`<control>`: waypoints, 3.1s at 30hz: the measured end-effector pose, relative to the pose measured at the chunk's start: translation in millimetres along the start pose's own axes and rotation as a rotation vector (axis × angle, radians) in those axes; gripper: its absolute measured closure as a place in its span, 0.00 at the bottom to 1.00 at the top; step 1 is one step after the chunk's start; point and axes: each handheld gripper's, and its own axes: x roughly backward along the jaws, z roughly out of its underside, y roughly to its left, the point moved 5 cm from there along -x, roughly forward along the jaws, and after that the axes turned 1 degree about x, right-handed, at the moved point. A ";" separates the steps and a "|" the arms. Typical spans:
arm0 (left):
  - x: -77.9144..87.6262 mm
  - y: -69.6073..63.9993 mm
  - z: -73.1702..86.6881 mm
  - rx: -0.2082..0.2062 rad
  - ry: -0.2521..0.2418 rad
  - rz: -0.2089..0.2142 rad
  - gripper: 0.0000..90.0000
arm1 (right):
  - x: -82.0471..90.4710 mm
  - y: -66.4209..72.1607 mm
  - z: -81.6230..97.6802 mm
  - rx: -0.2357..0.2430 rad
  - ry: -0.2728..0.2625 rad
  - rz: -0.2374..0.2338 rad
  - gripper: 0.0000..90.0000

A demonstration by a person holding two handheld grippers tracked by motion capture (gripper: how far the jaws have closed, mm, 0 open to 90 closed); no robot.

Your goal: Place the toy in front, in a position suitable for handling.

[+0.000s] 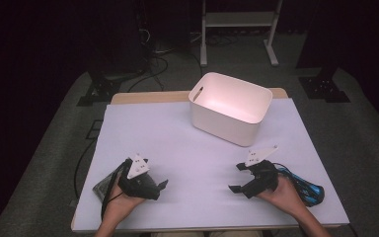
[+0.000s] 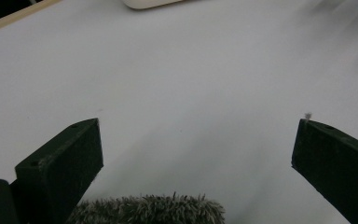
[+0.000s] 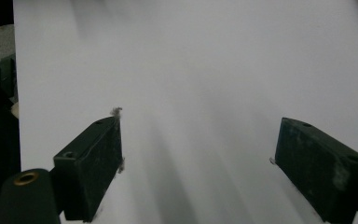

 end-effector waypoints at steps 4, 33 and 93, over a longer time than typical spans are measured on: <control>-0.2 1.4 -0.2 0.005 -0.001 -0.002 0.02 | 4.3 -0.4 -1.3 0.001 -0.005 -0.004 0.15; 4.4 5.7 3.0 0.017 0.012 -0.010 0.02 | 96.2 -26.8 17.5 -0.071 0.065 0.090 0.15; 1.1 0.1 4.4 0.013 0.022 0.016 0.02 | 98.9 -52.2 122.0 -0.144 0.350 0.246 0.15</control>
